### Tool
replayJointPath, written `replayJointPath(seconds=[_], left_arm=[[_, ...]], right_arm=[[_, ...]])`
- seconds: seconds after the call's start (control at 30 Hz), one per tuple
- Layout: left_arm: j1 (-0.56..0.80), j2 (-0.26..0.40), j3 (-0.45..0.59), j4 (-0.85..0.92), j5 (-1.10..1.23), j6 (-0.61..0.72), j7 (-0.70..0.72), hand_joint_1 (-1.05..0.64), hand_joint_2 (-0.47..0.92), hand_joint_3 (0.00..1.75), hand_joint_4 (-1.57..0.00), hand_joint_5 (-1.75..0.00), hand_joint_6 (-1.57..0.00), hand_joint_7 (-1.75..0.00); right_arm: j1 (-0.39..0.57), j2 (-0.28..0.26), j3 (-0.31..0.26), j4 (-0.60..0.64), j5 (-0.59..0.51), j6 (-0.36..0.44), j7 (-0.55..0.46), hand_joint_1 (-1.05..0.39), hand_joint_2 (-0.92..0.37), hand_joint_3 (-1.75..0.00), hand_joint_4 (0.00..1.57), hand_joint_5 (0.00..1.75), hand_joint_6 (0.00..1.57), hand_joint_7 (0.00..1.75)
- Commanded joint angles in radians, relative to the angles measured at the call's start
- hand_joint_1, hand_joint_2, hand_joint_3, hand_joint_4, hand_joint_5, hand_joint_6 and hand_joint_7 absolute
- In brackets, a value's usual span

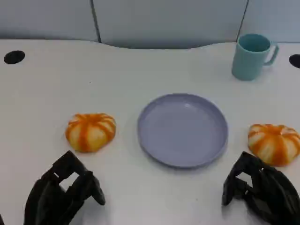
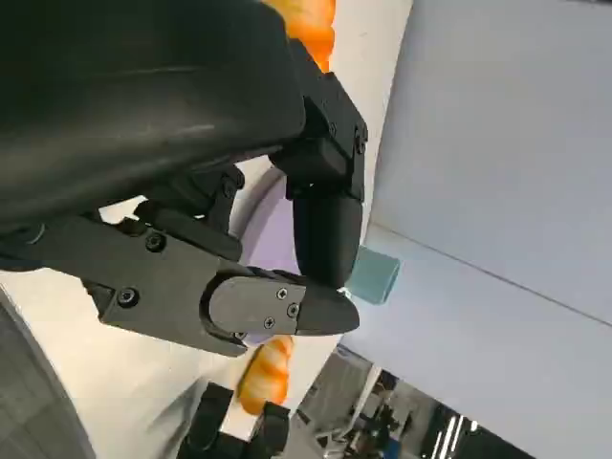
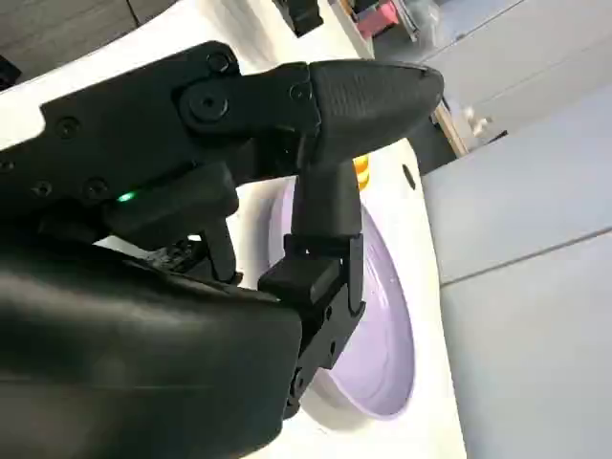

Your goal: Grasp the bread from the table and place it into the plate.

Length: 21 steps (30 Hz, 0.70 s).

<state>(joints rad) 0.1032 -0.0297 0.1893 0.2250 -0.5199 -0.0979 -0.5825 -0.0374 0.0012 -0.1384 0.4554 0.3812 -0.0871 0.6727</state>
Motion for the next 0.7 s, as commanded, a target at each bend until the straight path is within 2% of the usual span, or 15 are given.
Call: replayJointPath(seconds=[0.03,0.7], left_arm=[[0.001,0.019,0.008,0.005,0.008,-0.012,-0.007,-0.52,0.92,0.26,-0.79,-1.75,-0.56,-1.75],[0.006,0.022,0.005,-0.005,0.007,0.005,0.003,-0.50,0.92,0.27,-0.78,-1.75,-0.55,-1.75]], right_arm=[[0.008,-0.011,-0.002,-0.013,0.003,-0.001,-0.005,-0.57,-0.92,-0.36,0.68,1.75,0.57,1.54],[-0.005,-0.013,-0.007,0.003,0.010,0.002,0.002,-0.60,-0.92,-0.33,0.69,1.75,0.61,1.48]])
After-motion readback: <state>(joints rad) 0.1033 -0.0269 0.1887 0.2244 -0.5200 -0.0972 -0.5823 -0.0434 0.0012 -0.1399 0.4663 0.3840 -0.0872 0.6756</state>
